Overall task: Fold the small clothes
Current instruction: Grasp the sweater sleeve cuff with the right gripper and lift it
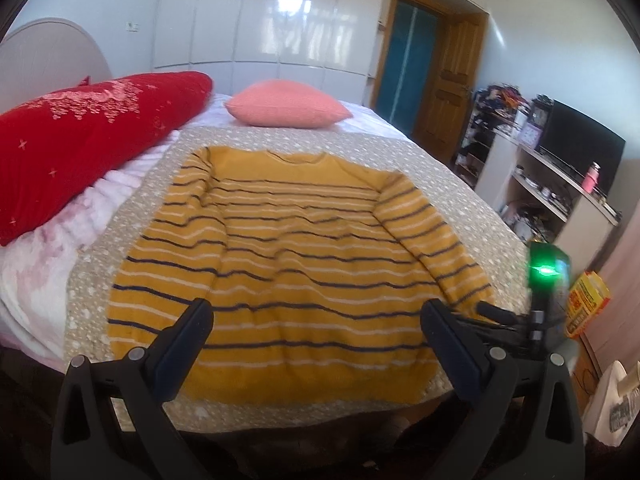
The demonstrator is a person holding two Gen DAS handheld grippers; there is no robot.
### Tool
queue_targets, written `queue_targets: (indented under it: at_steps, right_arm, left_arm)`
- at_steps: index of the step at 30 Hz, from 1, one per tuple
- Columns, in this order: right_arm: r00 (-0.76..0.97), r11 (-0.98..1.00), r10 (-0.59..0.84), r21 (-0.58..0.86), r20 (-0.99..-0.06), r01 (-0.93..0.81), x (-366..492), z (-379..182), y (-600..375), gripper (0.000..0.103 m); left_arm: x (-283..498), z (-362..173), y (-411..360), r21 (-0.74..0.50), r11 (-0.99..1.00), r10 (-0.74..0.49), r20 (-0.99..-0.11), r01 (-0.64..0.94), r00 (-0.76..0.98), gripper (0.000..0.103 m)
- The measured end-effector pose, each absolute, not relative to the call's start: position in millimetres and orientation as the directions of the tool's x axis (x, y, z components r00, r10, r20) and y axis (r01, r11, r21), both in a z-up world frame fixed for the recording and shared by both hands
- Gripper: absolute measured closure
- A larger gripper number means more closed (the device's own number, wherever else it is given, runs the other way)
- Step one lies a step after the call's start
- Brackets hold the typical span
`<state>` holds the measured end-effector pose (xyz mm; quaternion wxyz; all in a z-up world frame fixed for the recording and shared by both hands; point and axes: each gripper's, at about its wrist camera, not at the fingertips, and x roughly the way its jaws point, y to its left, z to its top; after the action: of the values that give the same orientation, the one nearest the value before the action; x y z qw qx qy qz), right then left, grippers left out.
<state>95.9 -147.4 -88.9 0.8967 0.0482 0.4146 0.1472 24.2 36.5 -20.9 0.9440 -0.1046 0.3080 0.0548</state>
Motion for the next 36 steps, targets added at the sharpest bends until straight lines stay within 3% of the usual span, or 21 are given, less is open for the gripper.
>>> queue_targets:
  at_steps: [7, 12, 18, 21, 22, 24, 27, 30, 32, 34, 35, 36]
  right_arm:
    - [0.699, 0.964, 0.265, 0.168, -0.665, -0.206, 114, -52, -183, 0.005]
    - [0.682, 0.977, 0.212, 0.147, -0.700, -0.153, 147, -62, -198, 0.005]
    - [0.653, 0.989, 0.092, -0.005, -0.752, -0.145, 176, -100, -195, 0.005]
    - [0.615, 0.975, 0.191, 0.077, -0.765, -0.207, 174, -104, -195, 0.033]
    - [0.605, 0.965, 0.229, 0.095, -0.763, -0.245, 170, -100, -195, 0.055]
    - [0.543, 0.930, 0.342, 0.195, -0.767, -0.311, 171, -94, -198, 0.089]
    - [0.531, 0.907, 0.411, 0.279, -0.741, -0.314, 174, -77, -218, 0.090]
    - [0.642, 0.958, 0.285, 0.193, -0.712, -0.212, 187, -51, -253, 0.090]
    - [0.732, 0.999, 0.055, 0.038, -0.679, -0.039, 204, -37, -283, 0.089]
    - [0.729, 0.967, -0.254, -0.190, -0.636, 0.171, 220, -37, -303, 0.080]
    - [0.695, 0.940, -0.340, -0.244, -0.633, 0.238, 226, -38, -314, 0.077]
    - [0.687, 0.946, -0.321, -0.194, -0.651, 0.259, 224, -36, -329, 0.074]
  left_arm:
    - [24, -39, 84, -0.179, 0.942, 0.120, -0.610, -0.283, 0.783, 0.000]
    - [19, -54, 101, -0.201, 0.924, 0.125, -0.647, -0.327, 0.752, 0.000]
    - [14, -55, 105, -0.182, 0.918, 0.149, -0.664, -0.352, 0.732, 0.000]
    - [14, -52, 104, -0.174, 0.918, 0.158, -0.664, -0.357, 0.730, 0.000]
    - [14, -52, 103, -0.172, 0.918, 0.159, -0.665, -0.356, 0.730, 0.000]
    - [15, -50, 100, -0.169, 0.921, 0.156, -0.666, -0.350, 0.730, 0.000]
    - [17, -50, 96, -0.165, 0.926, 0.150, -0.665, -0.341, 0.731, 0.000]
    - [17, -47, 92, -0.158, 0.930, 0.151, -0.660, -0.332, 0.736, 0.000]
    - [17, -48, 91, -0.160, 0.930, 0.150, -0.659, -0.332, 0.737, 0.000]
    - [18, -49, 92, -0.170, 0.927, 0.142, -0.665, -0.334, 0.734, 0.000]
    - [18, -50, 92, -0.174, 0.926, 0.139, -0.667, -0.335, 0.732, 0.000]
    - [18, -51, 92, -0.174, 0.926, 0.139, -0.668, -0.335, 0.731, 0.000]
